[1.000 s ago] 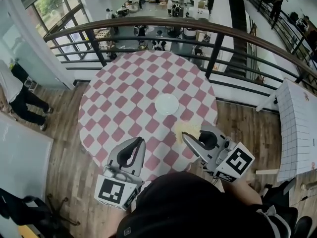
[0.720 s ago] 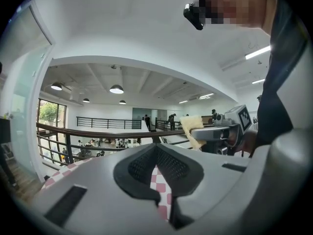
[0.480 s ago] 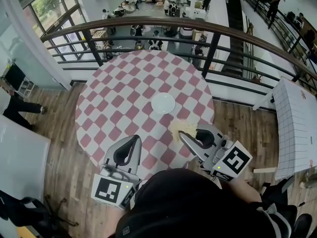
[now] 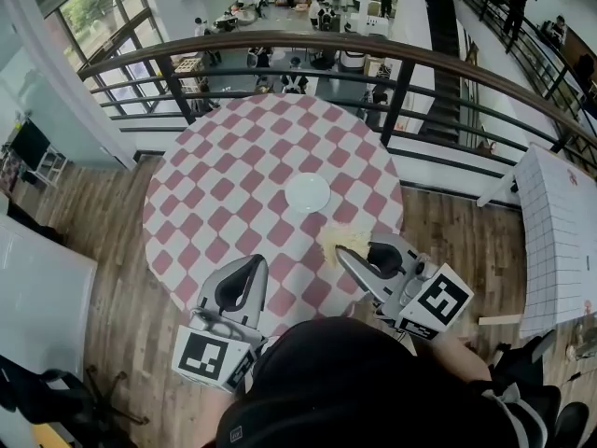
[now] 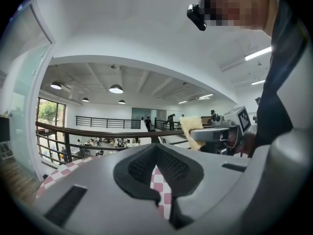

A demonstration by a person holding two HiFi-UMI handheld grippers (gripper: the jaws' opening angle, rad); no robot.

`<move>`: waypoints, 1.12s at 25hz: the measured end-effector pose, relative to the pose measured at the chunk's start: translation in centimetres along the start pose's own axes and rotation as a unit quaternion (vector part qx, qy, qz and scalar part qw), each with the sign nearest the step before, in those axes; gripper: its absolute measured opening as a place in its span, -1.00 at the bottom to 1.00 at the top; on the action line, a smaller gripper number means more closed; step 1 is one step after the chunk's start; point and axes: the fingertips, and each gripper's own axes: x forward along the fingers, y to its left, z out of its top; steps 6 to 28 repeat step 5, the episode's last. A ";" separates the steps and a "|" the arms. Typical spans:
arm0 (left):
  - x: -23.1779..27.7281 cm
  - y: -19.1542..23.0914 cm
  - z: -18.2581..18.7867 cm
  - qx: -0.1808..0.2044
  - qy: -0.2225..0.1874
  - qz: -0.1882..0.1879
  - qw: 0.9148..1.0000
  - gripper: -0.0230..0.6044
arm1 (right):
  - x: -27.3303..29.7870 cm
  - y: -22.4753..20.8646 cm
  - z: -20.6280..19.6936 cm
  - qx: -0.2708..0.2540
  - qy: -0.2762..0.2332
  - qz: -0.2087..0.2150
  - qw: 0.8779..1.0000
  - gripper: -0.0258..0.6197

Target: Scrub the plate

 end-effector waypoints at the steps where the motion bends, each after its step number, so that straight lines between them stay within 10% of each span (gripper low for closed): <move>1: 0.0 0.0 -0.1 0.001 0.002 0.000 1.000 -0.91 | 0.0 0.0 -0.1 0.002 0.000 0.000 1.000 -0.79; 28: -0.2 0.1 -0.9 0.010 0.021 -0.005 1.000 -0.91 | -0.1 0.0 -0.4 0.009 0.001 0.000 1.000 -0.79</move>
